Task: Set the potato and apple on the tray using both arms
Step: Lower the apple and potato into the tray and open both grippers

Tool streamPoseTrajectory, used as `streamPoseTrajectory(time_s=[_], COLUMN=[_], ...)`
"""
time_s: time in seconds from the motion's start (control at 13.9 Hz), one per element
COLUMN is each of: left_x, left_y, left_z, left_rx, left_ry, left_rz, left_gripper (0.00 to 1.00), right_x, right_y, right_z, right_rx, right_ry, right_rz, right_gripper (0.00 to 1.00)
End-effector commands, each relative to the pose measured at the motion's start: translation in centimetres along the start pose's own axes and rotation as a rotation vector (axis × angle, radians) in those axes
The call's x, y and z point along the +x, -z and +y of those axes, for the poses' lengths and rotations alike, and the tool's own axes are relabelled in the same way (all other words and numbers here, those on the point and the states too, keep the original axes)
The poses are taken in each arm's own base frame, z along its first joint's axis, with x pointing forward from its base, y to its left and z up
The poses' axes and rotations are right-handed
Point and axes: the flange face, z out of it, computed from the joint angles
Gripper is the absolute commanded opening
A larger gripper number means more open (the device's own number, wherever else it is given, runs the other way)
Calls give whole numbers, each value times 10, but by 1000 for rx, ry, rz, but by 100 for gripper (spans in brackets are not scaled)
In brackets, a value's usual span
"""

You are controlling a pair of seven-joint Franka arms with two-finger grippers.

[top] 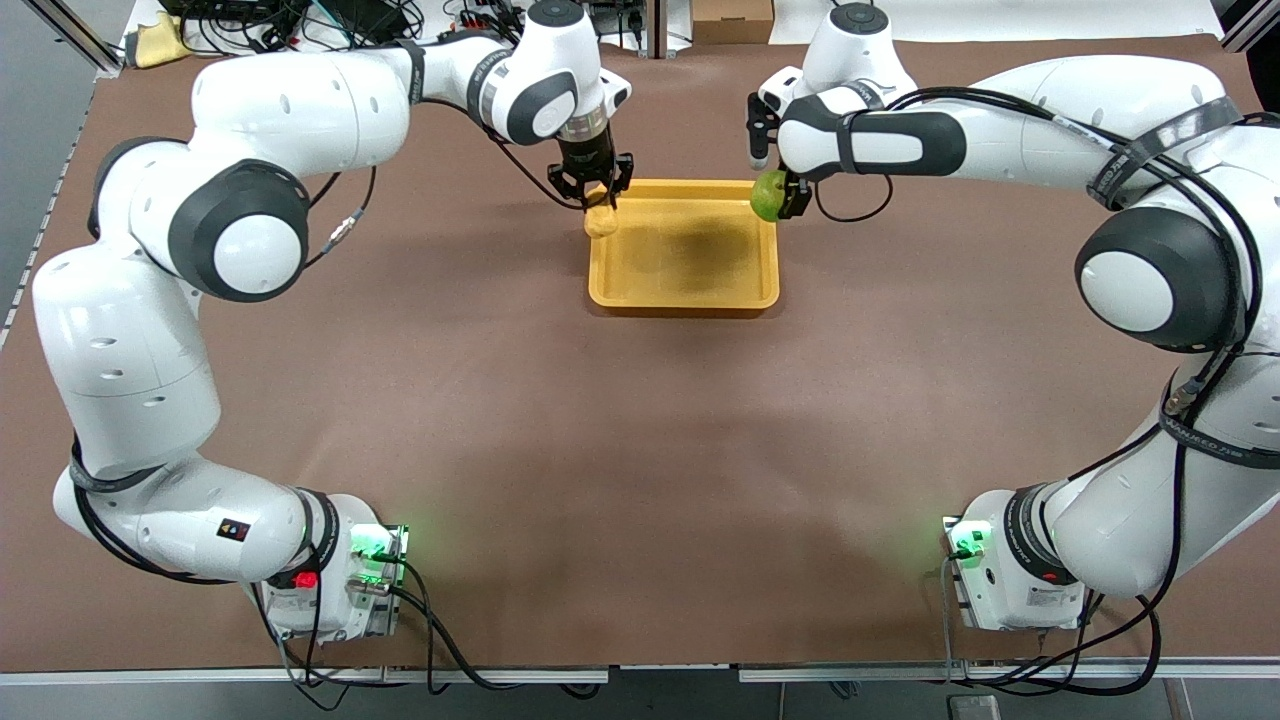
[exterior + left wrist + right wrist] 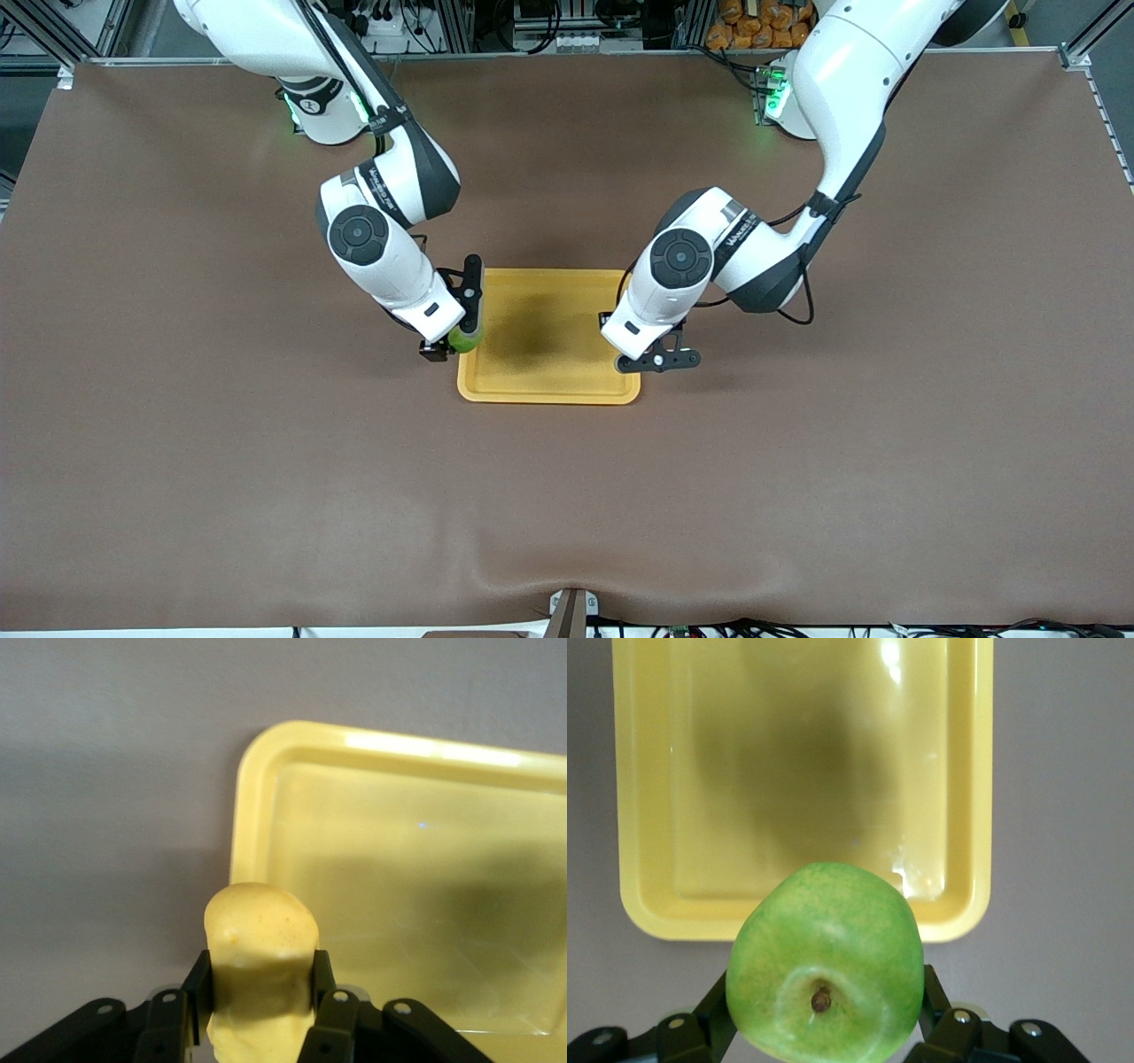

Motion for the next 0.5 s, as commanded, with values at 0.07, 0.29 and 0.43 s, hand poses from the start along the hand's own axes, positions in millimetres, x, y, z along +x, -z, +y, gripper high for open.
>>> streamPoseTrajectory(time_s=[0.07, 0.29, 0.43], left_x=[-2, -3, -3], left_y=[-14, -23, -33], left_z=[16, 17, 17], left_rx=[-4, 14, 24], left_ry=[-33, -62, -71], left_rz=[27, 41, 37], left_gripper=[3, 3, 3], right_x=[26, 28, 29], right_y=[-9, -41, -44], right_z=[-13, -15, -16], right_rx=[-2, 6, 6], right_ry=[29, 34, 39], right_rz=[18, 7, 6], right_gripper=[4, 5, 8])
